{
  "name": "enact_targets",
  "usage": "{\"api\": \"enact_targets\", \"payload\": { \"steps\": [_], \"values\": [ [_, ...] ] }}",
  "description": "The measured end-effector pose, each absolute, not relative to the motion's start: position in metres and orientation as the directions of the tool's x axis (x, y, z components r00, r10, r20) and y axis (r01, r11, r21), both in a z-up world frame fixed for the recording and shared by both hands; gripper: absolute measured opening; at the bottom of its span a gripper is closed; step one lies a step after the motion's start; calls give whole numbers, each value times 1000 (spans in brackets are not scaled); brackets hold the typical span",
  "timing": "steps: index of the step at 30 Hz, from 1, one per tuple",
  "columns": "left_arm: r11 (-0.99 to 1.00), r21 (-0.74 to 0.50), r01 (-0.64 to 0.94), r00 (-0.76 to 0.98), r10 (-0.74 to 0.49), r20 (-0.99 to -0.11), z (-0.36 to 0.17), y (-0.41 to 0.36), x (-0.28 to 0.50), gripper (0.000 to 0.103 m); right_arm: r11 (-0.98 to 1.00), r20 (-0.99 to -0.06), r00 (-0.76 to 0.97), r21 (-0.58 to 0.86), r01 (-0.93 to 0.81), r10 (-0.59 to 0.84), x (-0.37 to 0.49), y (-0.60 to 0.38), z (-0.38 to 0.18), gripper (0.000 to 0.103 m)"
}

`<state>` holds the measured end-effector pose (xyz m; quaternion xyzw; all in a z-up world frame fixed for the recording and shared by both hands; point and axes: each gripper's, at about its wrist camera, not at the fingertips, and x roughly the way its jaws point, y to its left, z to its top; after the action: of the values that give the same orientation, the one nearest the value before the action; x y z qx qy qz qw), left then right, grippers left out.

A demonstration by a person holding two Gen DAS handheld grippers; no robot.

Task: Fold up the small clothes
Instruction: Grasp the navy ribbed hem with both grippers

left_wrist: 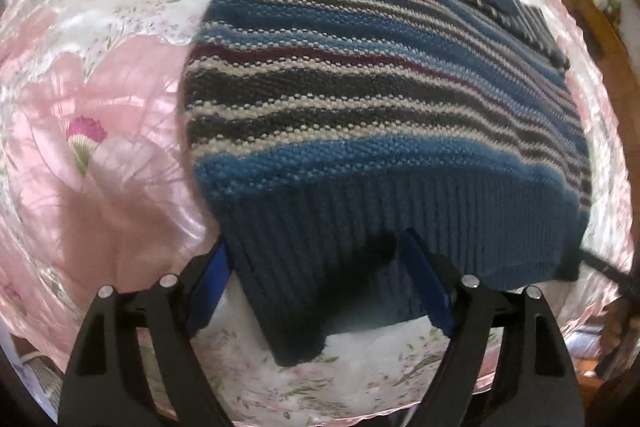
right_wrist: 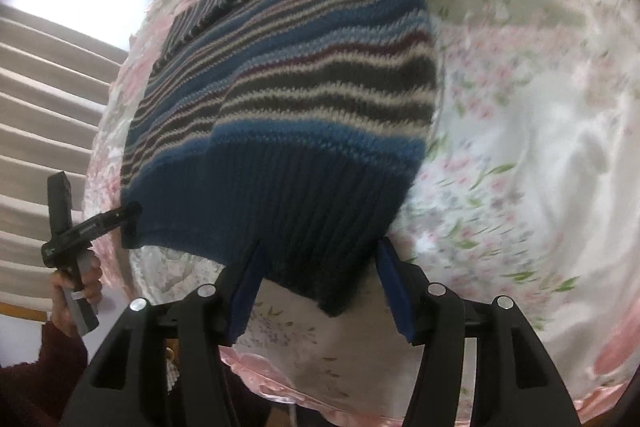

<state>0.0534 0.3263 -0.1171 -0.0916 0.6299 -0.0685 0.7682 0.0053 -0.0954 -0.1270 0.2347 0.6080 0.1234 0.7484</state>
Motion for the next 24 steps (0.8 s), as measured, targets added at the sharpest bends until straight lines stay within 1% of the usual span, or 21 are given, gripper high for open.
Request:
{"api": "enact_targets", "payload": {
  "steps": [2, 3, 4, 5, 7, 10, 12, 14, 15, 17, 18, 19, 20, 21, 22, 23, 24],
  "values": [
    [956, -292, -21, 191, -283, -940, -113, 328, 53, 68, 856, -852, 229, 504, 110, 472, 6, -92, -133, 58],
    [956, -294, -11, 189, -287, -939, -112, 325, 52, 67, 852, -848, 234, 510, 115, 476, 6, -92, -134, 58],
    [955, -297, 1, 185, -292, -938, -112, 323, 52, 61, 847, -842, 240, 519, 120, 482, 6, -92, -135, 58],
    [949, -314, 5, 177, -310, -934, -114, 322, 51, 57, 834, -830, 251, 537, 124, 497, 6, -93, -134, 57],
    [947, -322, -16, 175, -314, -933, -115, 324, 51, 52, 821, -818, 264, 556, 129, 512, 7, -96, -135, 51],
    [950, -312, -6, 180, -306, -935, -116, 320, 50, 41, 830, -825, 260, 544, 125, 501, 8, -95, -138, 43],
    [950, -313, -11, 184, -306, -934, -118, 321, 50, 37, 835, -827, 257, 539, 113, 499, 6, -96, -139, 43],
    [947, -320, -14, 180, -313, -933, -123, 321, 53, 39, 838, -831, 251, 535, 110, 497, 7, -98, -141, 43],
    [948, -319, -18, 176, -311, -934, -126, 320, 57, 43, 831, -826, 249, 543, 118, 505, 7, -98, -143, 47],
    [942, -335, -25, 167, -327, -930, -130, 322, 58, 48, 825, -823, 248, 550, 126, 511, 8, -97, -146, 50],
    [938, -347, -17, 164, -340, -926, -129, 320, 58, 56, 832, -827, 247, 542, 115, 505, 8, -94, -145, 50],
    [936, -351, -11, 163, -344, -925, -129, 319, 58, 59, 841, -833, 247, 532, 104, 496, 8, -92, -144, 50],
    [939, -344, -4, 164, -339, -926, -129, 315, 58, 59, 850, -838, 249, 519, 91, 485, 7, -90, -143, 49],
    [946, -325, 3, 167, -321, -932, -130, 312, 58, 57, 856, -842, 252, 510, 87, 476, 7, -89, -142, 43],
    [950, -312, 5, 169, -308, -936, -130, 309, 58, 53, 858, -843, 254, 507, 84, 473, 6, -89, -141, 33],
    [954, -301, 6, 173, -298, -939, -129, 308, 58, 49, 854, -839, 258, 514, 84, 479, 6, -91, -140, 29],
    [952, -305, 6, 178, -301, -937, -128, 308, 58, 37, 843, -830, 263, 530, 91, 493, 5, -93, -140, 22]
  ]
}}
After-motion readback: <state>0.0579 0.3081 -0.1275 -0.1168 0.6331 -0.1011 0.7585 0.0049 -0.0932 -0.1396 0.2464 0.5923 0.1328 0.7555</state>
